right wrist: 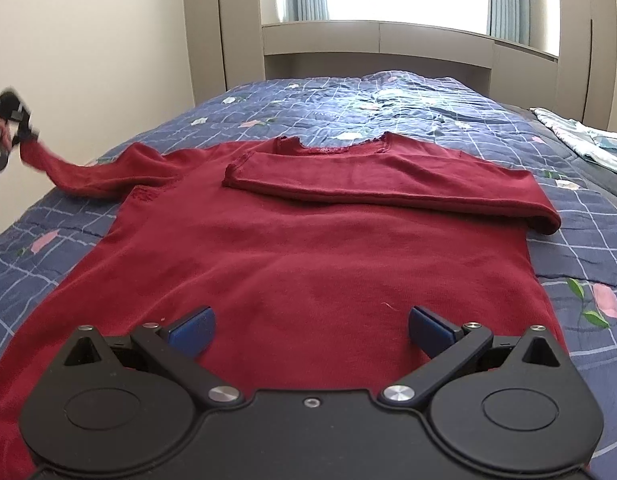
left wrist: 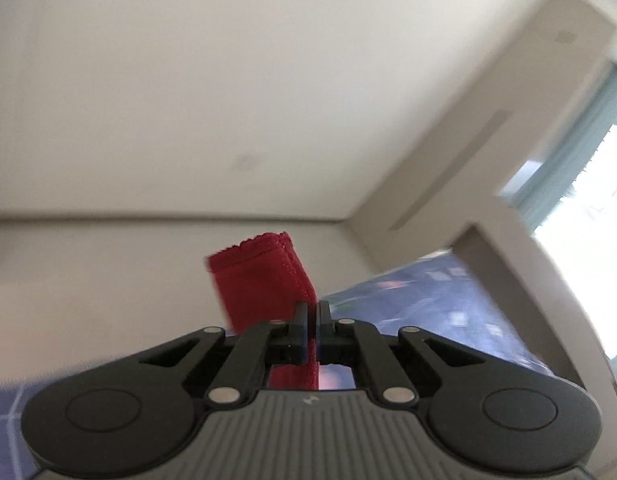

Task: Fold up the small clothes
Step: 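Fold the held sleeve across the sweater body with the left tool and release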

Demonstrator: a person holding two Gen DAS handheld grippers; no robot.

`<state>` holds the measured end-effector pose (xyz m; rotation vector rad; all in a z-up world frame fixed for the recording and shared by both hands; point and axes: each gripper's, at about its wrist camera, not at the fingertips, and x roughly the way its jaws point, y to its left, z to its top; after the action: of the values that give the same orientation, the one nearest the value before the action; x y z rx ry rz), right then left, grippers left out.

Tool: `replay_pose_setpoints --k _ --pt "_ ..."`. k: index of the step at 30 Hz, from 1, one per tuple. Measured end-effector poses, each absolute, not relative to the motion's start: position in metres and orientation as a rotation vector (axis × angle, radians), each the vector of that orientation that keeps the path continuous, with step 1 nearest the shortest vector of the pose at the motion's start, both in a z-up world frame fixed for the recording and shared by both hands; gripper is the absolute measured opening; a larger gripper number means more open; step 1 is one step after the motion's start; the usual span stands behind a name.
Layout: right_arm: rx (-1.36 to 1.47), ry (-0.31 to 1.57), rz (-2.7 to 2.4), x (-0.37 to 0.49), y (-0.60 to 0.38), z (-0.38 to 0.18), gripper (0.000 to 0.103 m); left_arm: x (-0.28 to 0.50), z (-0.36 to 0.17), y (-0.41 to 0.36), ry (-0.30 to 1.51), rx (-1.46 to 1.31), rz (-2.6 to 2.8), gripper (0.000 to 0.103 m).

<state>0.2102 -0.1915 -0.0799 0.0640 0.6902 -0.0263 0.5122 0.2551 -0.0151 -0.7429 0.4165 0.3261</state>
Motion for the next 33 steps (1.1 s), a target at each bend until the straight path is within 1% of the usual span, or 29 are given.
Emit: replay_pose_setpoints --k 3,7,10,13,18,23,26,28,31,32,33 --pt "0.09 0.672 -0.033 0.208 -0.197 -0.077 0.102 0.516 0.03 0.213 0.364 -0.642 0.151 0.001" --pt "0.095 0.653 -0.061 0.205 -0.207 -0.07 0.102 0.516 0.08 0.134 0.313 -0.479 -0.097 0.001" --pt "0.091 0.631 -0.092 0.2 -0.222 -0.064 0.102 0.513 0.101 0.072 0.301 -0.369 -0.256 0.002" --pt "0.097 0.621 -0.124 0.194 -0.24 -0.061 0.102 0.51 0.107 0.013 0.313 -0.287 -0.39 0.002" --pt "0.114 0.632 -0.193 0.177 -0.278 -0.059 0.102 0.505 0.078 -0.077 0.383 -0.178 -0.56 0.002" --pt "0.125 0.652 -0.27 0.16 -0.313 -0.06 0.103 0.491 0.019 -0.149 0.512 -0.07 -0.661 0.002" --pt "0.144 0.66 -0.308 0.149 -0.332 -0.061 0.103 0.474 -0.021 -0.172 0.591 -0.015 -0.701 0.003" --pt "0.154 0.662 -0.328 0.145 -0.34 -0.062 0.103 0.456 -0.035 -0.19 0.653 0.003 -0.741 0.004" --pt "0.167 0.662 -0.353 0.138 -0.349 -0.064 0.102 0.441 -0.058 -0.203 0.709 -0.004 -0.785 0.012" --pt "0.169 0.663 -0.358 0.138 -0.35 -0.064 0.103 0.439 -0.058 -0.203 0.721 -0.009 -0.797 0.023" --pt "0.171 0.664 -0.363 0.137 -0.353 -0.065 0.102 0.437 -0.06 -0.202 0.732 -0.018 -0.813 0.044"
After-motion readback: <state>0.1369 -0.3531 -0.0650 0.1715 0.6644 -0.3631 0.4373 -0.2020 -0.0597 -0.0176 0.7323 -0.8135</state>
